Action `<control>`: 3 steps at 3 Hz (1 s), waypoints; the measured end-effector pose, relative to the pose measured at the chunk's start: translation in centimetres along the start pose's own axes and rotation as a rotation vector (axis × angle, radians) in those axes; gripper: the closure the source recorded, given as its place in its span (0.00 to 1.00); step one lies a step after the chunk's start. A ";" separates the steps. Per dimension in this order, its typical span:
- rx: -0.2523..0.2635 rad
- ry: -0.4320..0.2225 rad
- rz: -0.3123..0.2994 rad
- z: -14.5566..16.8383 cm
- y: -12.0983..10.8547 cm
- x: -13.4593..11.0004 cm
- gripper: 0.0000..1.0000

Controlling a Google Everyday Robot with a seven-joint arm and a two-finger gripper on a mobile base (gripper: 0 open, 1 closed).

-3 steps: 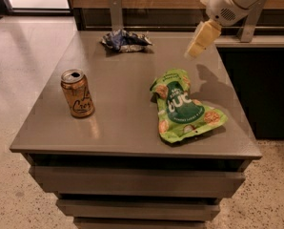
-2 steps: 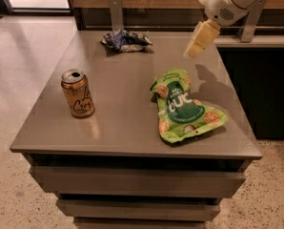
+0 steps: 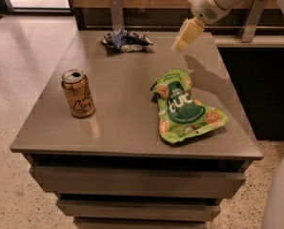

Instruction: Pick blue chip bag

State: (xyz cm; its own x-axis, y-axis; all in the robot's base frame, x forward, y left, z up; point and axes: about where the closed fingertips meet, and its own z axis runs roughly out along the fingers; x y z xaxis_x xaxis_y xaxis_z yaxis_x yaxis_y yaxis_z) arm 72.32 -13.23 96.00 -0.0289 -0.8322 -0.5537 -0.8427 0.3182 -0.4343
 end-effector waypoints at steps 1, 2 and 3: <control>-0.009 -0.037 -0.028 3.6 -2.0 -1.4 0.00; -0.030 -0.060 -0.062 7.2 -3.0 -3.2 0.00; -0.047 -0.085 -0.082 10.2 -3.1 -5.2 0.00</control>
Offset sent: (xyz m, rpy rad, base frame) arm 0.1105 0.0751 -0.0193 0.0211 -0.0373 0.1374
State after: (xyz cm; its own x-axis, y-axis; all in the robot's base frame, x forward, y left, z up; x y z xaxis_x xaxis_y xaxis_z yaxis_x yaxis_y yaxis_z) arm 80.56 -5.26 93.03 0.0853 -0.8122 -0.5770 -0.8647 0.2273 -0.4479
